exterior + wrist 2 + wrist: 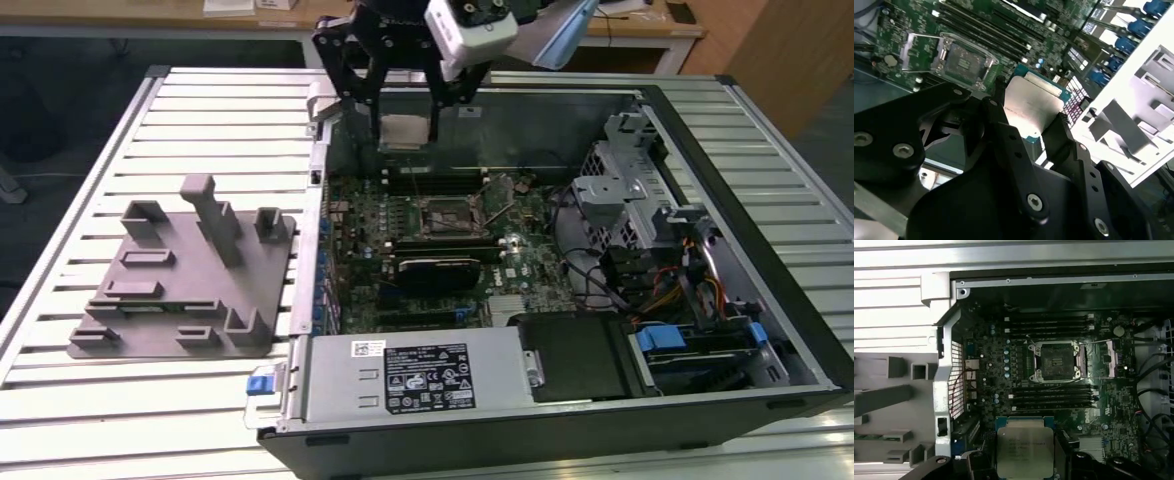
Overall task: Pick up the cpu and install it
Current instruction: 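Pick up the cpu and move it towards the insertion slot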
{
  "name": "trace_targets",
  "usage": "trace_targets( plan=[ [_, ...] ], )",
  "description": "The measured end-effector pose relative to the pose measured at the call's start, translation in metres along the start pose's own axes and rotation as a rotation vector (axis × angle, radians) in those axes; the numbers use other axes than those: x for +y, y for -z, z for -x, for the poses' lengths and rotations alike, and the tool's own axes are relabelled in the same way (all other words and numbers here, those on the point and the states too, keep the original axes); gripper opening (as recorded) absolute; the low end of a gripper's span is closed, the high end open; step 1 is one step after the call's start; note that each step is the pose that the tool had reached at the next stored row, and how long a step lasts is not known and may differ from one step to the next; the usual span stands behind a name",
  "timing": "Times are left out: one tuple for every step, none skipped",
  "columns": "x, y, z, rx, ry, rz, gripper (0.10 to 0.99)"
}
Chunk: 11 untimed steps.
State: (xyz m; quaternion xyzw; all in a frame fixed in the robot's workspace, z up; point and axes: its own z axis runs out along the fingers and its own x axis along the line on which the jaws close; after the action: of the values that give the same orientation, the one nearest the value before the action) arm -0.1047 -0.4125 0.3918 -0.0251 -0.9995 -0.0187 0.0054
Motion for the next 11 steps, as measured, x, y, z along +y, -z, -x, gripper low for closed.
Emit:
trace_targets(
  plan=[
    [0.0002, 0.0000, 0.0035, 0.0004, 0.000, 0.000, 0.545],
    [0.0004, 0.0001, 0.0066, 0.0007, 0.000, 0.000, 0.545],
    [0.0005, 0.0001, 0.0093, 0.0010, 0.000, 0.000, 0.545],
    [0.0006, 0.0001, 0.0117, 0.0011, 0.000, 0.000, 0.545],
    [0.0007, 0.0000, 0.0140, 0.0013, 0.000, 0.000, 0.545],
    [0.0008, -0.0001, 0.0165, 0.0014, 0.000, 0.000, 0.545],
    [0.0009, -0.0005, 0.0190, 0.0016, 0.000, 0.000, 0.545],
    [0.0011, -0.0009, 0.0214, 0.0021, 0.000, 0.000, 0.545],
    [0.0011, -0.0018, 0.0232, 0.0023, 0.000, 0.000, 0.545],
    [0.0011, -0.0032, 0.0246, 0.0026, 0.000, 0.000, 0.545],
    [0.0011, -0.0050, 0.0255, 0.0027, 0.000, 0.000, 0.545]
  ],
)
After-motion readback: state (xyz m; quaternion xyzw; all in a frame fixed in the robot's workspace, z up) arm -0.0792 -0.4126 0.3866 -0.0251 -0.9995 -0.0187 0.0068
